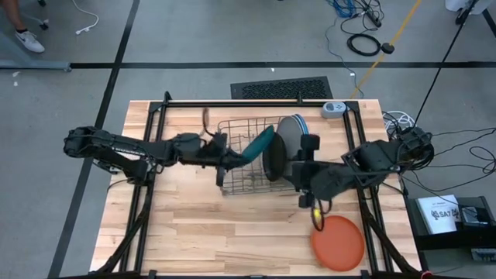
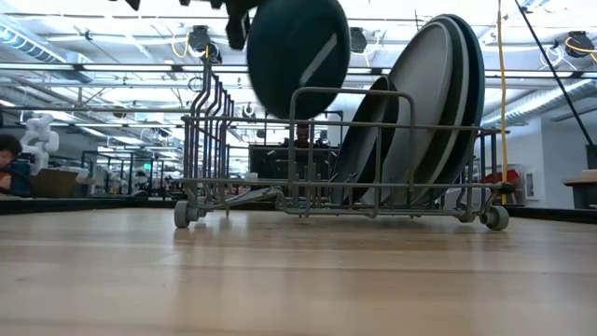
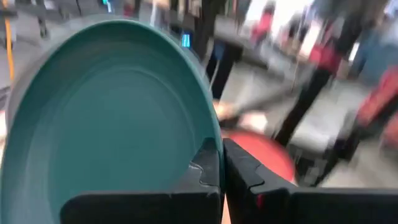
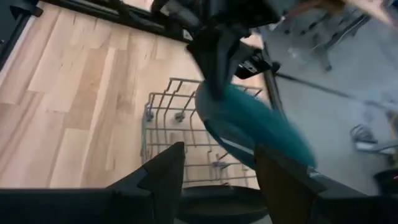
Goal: Sort dishes
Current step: Put the dark green plate into the dish rack
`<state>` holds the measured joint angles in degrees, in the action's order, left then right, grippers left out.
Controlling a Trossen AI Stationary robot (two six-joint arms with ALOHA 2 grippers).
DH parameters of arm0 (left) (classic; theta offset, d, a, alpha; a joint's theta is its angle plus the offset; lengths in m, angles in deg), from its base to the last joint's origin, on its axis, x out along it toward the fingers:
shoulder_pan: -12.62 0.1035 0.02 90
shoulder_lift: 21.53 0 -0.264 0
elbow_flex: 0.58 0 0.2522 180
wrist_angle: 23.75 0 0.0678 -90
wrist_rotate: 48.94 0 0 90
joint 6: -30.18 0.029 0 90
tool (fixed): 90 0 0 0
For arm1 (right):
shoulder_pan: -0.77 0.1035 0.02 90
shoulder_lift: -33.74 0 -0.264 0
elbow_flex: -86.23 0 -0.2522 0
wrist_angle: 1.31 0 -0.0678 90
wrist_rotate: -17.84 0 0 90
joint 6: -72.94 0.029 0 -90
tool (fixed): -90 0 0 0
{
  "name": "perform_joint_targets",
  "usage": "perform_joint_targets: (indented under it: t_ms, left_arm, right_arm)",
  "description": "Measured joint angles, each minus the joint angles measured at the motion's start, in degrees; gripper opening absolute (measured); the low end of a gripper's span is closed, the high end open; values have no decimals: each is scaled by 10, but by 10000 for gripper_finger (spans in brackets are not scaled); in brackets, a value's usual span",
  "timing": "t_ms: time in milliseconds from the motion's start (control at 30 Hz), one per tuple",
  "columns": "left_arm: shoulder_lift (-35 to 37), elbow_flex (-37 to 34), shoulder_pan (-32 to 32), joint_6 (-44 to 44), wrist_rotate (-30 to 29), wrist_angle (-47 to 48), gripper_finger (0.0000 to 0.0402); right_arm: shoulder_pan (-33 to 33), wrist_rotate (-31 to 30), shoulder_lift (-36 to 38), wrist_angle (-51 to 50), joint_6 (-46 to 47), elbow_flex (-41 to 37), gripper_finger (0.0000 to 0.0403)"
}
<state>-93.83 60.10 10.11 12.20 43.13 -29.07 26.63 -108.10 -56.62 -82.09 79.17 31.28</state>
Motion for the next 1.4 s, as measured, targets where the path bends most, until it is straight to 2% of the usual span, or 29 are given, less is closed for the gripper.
perform_joint_targets:
  t_ms: [167,367,500,733,933,1133,1267,1400]
  left_arm:
    - [-11,-20,17,-148,-3,-104,1]
    - [-50,-72,18,-298,-90,-208,1]
    - [-77,-97,18,-367,-130,-287,1]
    - [-121,-98,15,-478,-179,-300,1]
    - [-140,-92,4,-524,-244,-303,1]
    - [-140,-90,3,-525,-282,-342,0]
    - [-140,-82,-2,-524,-295,-341,0]
    - [-140,-82,-18,-539,-339,-310,0]
  right_arm:
    - [21,-77,6,-1,-15,0,180]
    - [55,-143,6,13,-12,-31,180]
    - [75,-202,6,31,4,-74,180]
    - [98,-312,5,34,31,-118,180]
    - [100,-318,9,34,36,-118,180]
    - [99,-316,9,29,36,-118,180]
    - [100,-315,9,26,36,-118,180]
    - [100,-315,9,6,52,-118,180]
